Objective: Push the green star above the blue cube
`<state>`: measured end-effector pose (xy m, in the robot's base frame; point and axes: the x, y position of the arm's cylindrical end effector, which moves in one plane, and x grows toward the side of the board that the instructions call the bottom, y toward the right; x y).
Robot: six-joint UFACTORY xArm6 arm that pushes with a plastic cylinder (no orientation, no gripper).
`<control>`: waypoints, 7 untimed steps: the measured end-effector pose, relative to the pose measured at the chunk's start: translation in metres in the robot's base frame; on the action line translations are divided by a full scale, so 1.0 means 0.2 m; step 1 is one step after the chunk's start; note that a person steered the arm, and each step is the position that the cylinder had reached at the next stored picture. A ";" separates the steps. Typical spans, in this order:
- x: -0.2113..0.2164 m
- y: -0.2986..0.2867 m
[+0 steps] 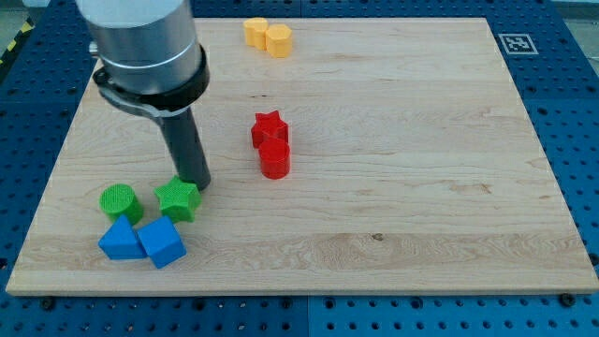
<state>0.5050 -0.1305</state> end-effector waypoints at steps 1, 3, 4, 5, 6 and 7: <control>0.02 -0.05; 0.00 -0.05; -0.01 -0.05; -0.01 -0.05; -0.03 -0.05; -0.10 0.02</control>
